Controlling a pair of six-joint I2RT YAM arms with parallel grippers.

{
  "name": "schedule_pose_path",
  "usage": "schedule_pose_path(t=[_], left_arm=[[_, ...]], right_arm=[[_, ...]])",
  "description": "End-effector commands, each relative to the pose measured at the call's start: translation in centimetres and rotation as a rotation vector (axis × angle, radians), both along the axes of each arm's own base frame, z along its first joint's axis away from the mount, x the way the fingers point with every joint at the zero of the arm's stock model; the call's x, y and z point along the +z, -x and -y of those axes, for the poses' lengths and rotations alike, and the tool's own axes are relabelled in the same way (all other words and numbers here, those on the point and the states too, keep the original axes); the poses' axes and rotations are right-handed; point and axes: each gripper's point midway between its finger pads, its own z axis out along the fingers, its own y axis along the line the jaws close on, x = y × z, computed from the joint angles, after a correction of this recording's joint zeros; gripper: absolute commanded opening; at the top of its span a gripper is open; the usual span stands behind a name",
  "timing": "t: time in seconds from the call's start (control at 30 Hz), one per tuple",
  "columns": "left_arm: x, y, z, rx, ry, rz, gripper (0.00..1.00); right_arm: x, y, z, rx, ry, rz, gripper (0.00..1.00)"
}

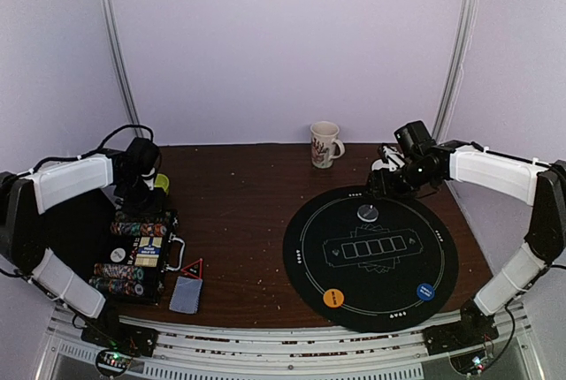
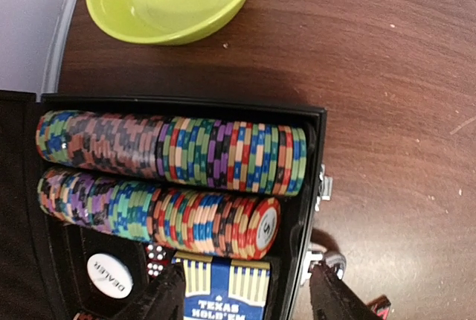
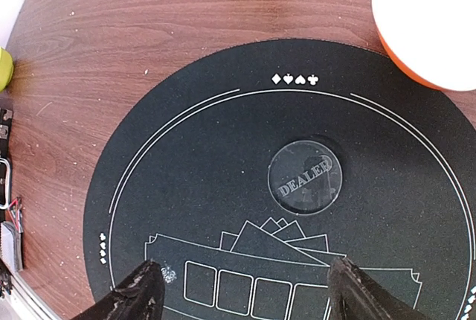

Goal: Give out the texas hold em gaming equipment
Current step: Pick up the pile of poker chips from the chip case.

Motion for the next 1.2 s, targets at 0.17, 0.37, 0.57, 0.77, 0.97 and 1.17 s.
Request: schedule_pose_path(t=[0.17,0.37,0.57,0.77,0.97,1.17], left_arm=[[-2.8,-1.7,-0.6,0.025,-0.025,-0.001,0.51],[-4.2,-0.7,-1.7,0.063,-0.068,-0.041,0.49],[-4.1,-0.4,-1.9,0.063,-0.075,-0.03,0.49],[-4.5,-0.5,-1.6,0.051,-0.065,-0.03,0.48],[-5.2,-0.7,-2.1,0.027,-0.107,-0.04,0.48],[-6.1,-0.6,1.0,-0.047,0.058,-0.032,0.47]], right_arm=[[0.4,-0.6,-0.5,0.03,0.017,-0.003,0.78],[0.3,-0.6,-0.6,0.027,0.013,-0.014,0.78],[0.4,-0.7,-0.7,0.024,0.009,-0.014,0.78],[0.4,-0.5,-0.6,0.022,0.009,-0.016,0.78],[0.3,-0.3,-0.6,0.022,0.014,-0.018,0.78],[0.4,-0.4,-0.7,0.021,0.011,-0.018,0.78]])
